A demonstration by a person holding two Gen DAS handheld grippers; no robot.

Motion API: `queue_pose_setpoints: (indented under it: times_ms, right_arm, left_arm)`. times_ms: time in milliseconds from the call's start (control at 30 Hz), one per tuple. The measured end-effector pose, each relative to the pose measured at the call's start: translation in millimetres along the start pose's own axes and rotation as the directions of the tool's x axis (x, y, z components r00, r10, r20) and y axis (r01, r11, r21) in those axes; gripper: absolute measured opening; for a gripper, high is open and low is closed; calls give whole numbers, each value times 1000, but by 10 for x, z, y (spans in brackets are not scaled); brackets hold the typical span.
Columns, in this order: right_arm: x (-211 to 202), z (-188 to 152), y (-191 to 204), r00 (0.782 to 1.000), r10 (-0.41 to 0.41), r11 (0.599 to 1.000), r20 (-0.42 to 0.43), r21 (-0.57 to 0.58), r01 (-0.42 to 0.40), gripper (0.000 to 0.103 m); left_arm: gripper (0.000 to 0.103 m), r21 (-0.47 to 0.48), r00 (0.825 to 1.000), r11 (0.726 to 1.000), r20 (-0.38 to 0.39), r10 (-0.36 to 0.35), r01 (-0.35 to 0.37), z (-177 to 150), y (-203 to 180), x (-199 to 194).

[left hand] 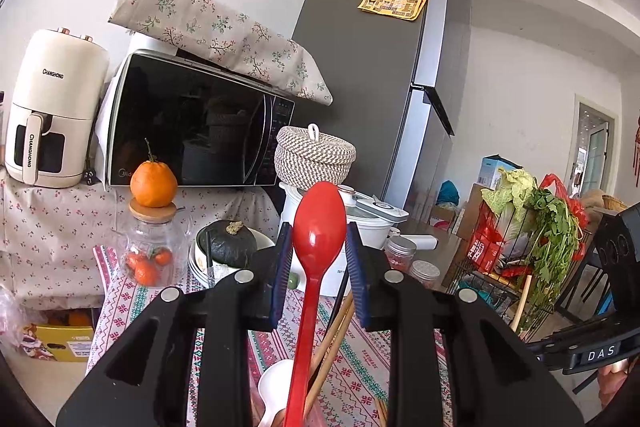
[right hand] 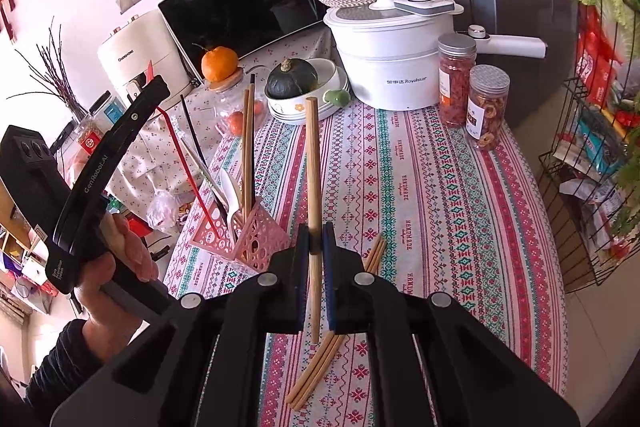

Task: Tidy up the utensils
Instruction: 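Drop the red spoon into the pink basket with the left gripper while the right gripper carries its chopstick over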

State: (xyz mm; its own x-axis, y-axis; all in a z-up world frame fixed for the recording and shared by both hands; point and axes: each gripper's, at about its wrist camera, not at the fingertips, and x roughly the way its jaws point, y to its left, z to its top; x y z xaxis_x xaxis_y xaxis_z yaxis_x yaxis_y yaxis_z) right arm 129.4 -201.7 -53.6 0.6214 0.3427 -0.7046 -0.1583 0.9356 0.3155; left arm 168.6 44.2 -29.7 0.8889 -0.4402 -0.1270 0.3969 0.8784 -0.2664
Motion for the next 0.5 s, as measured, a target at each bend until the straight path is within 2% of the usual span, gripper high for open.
queue_pose_setpoints:
  times_ms: [133,267,300,367,500]
  right_arm:
    - [8,-3,10,1000,1,1000,-4,1,-1,7]
    - [12,-4,20,1000,11,1000,-3,4,-11,7]
    - [8,-1,27,1000,15,1000,-2,4,-15,7]
    - [-13,4,52,1000,22,1000,6,3,-22,7]
    - [-94,33,116,998,46,999,33,-4,-46,7]
  left_arm:
    - [25,6,999,1000,-33,11,-11,-112,33,22]
    - [28,0,994,1000,-105,16,-16,-247,61,46]
    - [33,-9,992,1000,-125,13,-14,-258,67,43]
    - [68,-10,989,1000,-147,25,-27,-248,47,-4]
    - [85,-35,979,999,-203,20,-28,-157,0,-128]
